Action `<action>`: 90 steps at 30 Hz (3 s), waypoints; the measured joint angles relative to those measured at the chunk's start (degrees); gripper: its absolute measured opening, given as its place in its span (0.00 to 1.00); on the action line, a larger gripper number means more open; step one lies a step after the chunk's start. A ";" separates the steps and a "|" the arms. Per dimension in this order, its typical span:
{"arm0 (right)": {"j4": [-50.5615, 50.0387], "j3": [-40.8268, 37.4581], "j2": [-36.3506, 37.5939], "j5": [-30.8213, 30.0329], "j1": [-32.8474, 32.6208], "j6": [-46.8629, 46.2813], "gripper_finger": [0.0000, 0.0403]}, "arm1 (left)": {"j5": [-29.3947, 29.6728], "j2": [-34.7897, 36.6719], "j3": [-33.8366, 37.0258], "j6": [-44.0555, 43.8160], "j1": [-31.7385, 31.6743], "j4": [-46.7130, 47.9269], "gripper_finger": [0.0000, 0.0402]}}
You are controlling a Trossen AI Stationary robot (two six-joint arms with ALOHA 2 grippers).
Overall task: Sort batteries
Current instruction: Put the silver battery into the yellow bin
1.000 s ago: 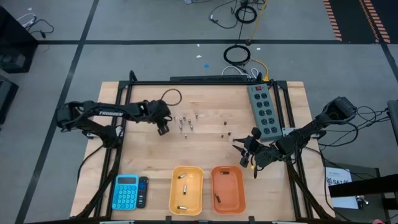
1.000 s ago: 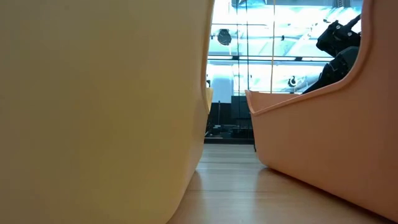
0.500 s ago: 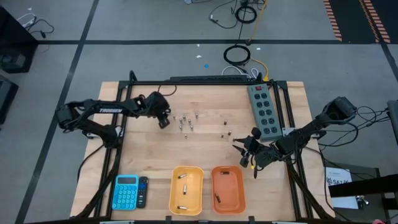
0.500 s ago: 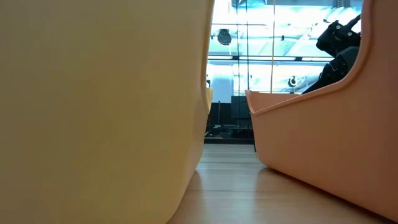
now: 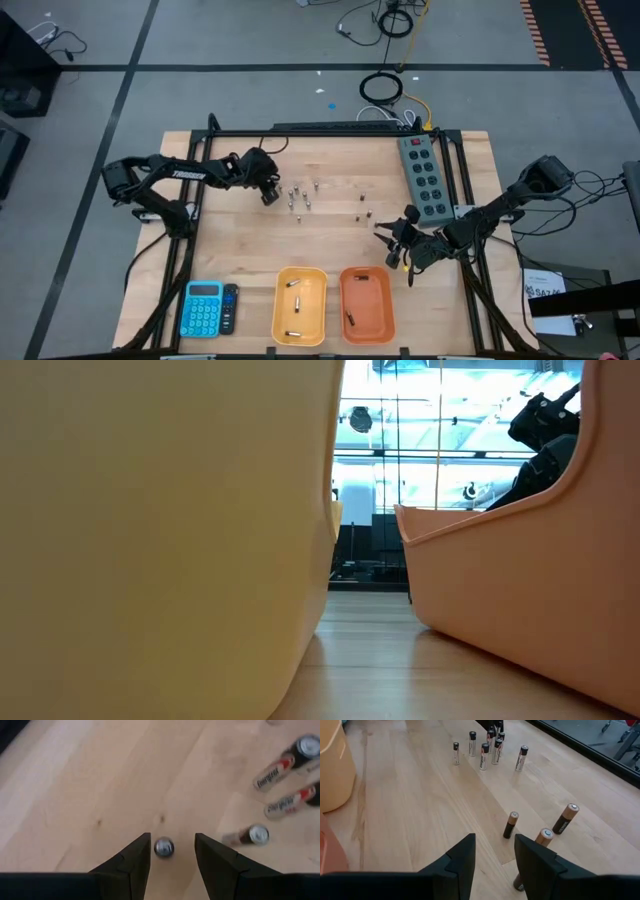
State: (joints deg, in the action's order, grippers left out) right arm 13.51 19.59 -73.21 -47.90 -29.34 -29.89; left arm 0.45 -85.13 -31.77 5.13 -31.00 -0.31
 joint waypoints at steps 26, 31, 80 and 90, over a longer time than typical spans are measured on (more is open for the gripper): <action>-0.05 0.00 0.00 -0.37 0.04 -1.05 0.32 | -13.57 12.50 -0.05 4.12 -1.35 -4.56 0.09; -0.05 0.00 0.00 -1.36 0.04 -1.16 0.32 | -44.84 20.76 -0.15 -0.68 3.46 -4.16 0.09; -0.01 0.00 0.00 -0.66 0.85 -2.32 0.32 | 22.72 22.72 2.07 -14.18 46.65 8.57 0.37; 0.01 0.00 0.00 -0.20 0.85 -1.77 0.32 | 20.39 24.27 15.58 -19.58 30.91 -3.29 0.37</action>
State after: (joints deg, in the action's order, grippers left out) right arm 13.52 19.59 -73.21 -48.10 -28.49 -31.66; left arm 20.84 -60.86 -16.19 -14.46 -0.09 -3.61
